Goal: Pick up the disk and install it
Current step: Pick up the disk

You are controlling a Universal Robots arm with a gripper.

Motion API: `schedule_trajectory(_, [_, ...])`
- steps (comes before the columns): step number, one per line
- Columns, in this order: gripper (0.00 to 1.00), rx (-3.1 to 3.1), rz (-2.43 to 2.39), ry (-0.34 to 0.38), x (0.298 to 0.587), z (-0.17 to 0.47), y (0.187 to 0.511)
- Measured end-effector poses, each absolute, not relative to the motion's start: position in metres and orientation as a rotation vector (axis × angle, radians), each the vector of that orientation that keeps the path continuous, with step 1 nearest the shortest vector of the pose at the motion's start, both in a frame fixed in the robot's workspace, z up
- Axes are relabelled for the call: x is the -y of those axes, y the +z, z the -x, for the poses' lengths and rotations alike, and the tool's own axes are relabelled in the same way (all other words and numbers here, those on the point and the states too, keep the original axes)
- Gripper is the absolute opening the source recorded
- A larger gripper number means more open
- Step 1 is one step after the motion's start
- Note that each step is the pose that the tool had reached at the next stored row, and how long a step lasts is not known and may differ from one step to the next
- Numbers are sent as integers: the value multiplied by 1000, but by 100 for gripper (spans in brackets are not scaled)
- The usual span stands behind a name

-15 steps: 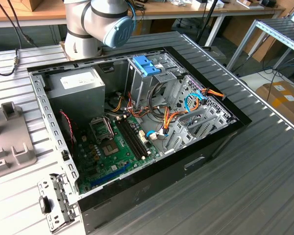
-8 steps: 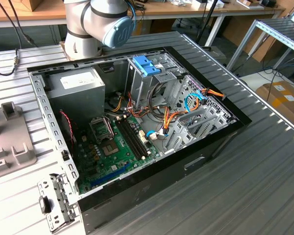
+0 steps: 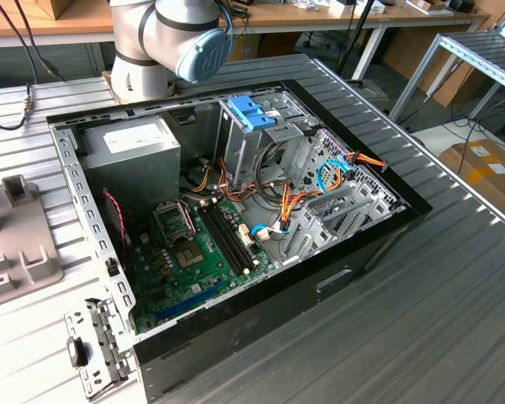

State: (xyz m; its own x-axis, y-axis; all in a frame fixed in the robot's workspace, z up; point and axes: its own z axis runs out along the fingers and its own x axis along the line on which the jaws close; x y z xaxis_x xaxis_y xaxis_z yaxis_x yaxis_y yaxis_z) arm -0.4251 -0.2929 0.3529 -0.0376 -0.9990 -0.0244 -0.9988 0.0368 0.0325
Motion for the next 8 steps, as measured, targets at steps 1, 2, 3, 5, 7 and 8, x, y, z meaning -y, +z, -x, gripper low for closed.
schedule_trajectory(1, [36, 2258, -2176, -63, 293, 425, 353])
schedule_trajectory(2, [36, 2258, -2176, -63, 293, 425, 353])
schedule_trajectory(3, [36, 2258, -2176, -63, 292, 425, 353])
schedule_trajectory(5, [36, 2258, -2176, -63, 292, 425, 353])
schedule_trajectory(7, [36, 2258, -2176, -63, 292, 425, 353])
schedule_trajectory(8, [36, 2258, -2176, -63, 291, 425, 353])
